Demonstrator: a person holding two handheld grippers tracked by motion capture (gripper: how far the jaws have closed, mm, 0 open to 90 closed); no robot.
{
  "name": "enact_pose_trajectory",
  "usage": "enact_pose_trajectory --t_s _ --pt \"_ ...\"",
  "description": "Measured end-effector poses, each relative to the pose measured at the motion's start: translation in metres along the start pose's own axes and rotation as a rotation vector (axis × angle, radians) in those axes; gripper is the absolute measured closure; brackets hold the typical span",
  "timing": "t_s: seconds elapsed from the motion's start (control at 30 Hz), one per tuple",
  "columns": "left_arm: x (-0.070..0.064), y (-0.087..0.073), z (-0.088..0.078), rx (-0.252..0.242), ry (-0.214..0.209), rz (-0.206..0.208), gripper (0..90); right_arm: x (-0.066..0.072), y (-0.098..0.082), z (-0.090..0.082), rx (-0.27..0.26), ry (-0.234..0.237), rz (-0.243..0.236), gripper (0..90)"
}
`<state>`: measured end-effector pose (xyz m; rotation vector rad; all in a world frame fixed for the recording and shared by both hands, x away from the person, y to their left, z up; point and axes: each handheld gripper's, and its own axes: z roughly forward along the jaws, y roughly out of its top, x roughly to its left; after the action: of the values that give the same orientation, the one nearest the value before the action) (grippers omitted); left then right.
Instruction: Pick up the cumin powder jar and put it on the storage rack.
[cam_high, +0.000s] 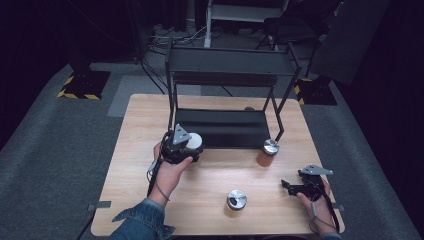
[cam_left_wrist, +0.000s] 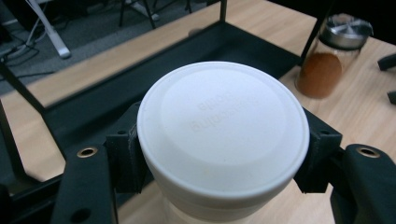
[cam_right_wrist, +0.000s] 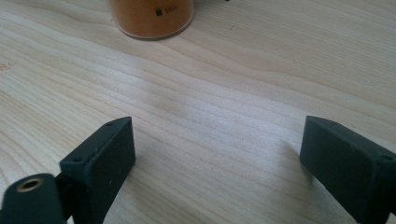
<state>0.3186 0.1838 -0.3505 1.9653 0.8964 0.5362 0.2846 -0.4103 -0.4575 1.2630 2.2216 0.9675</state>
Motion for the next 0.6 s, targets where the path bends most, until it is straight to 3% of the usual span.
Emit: enact_pose_trajectory --t_s 0.27,0.43,0.6 --pt "0.014 0.036 0.022 0.007 0.002 0.014 33.6 0.0 0.0 0.0 0.0 -0.004 0.004 9.7" --pt "0.026 0.045 0.04 0.007 0.012 -0.005 33.6 0.001 0.0 0.0 0.0 -0.006 0.007 9.7" --pt "0.034 0.053 0.061 0.035 0.04 0.002 33.6 0.001 0.0 0.0 0.0 -0.008 0.007 9.7"
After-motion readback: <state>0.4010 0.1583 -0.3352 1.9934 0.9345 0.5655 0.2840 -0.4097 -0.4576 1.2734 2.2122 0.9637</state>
